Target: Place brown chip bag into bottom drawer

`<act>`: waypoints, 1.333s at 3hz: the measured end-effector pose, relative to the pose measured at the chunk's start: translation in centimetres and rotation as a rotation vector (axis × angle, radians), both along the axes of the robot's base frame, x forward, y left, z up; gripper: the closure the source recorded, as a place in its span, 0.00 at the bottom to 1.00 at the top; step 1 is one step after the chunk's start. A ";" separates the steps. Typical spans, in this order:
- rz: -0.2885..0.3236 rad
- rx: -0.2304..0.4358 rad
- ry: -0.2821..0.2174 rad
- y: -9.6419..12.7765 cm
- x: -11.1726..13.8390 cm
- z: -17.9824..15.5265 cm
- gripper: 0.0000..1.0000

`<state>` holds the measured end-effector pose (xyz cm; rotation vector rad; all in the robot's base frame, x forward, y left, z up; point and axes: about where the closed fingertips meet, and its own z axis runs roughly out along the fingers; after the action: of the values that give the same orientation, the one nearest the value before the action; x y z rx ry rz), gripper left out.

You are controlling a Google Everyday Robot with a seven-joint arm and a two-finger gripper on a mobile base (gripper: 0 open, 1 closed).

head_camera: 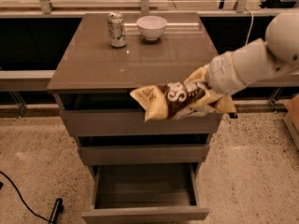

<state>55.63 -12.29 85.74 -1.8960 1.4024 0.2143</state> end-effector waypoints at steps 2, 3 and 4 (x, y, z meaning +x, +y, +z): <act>-0.025 0.028 0.144 1.2 -1.2 -9.4 1.00; -0.041 0.130 0.169 0.3 -2.2 -13.9 1.00; -0.081 0.269 0.174 -1.3 -4.2 -21.1 1.00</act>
Offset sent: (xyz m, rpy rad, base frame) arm -0.0075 0.0097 -0.0712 0.0150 0.1123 -0.0225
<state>51.41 -13.58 64.60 -1.6282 1.4798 0.5119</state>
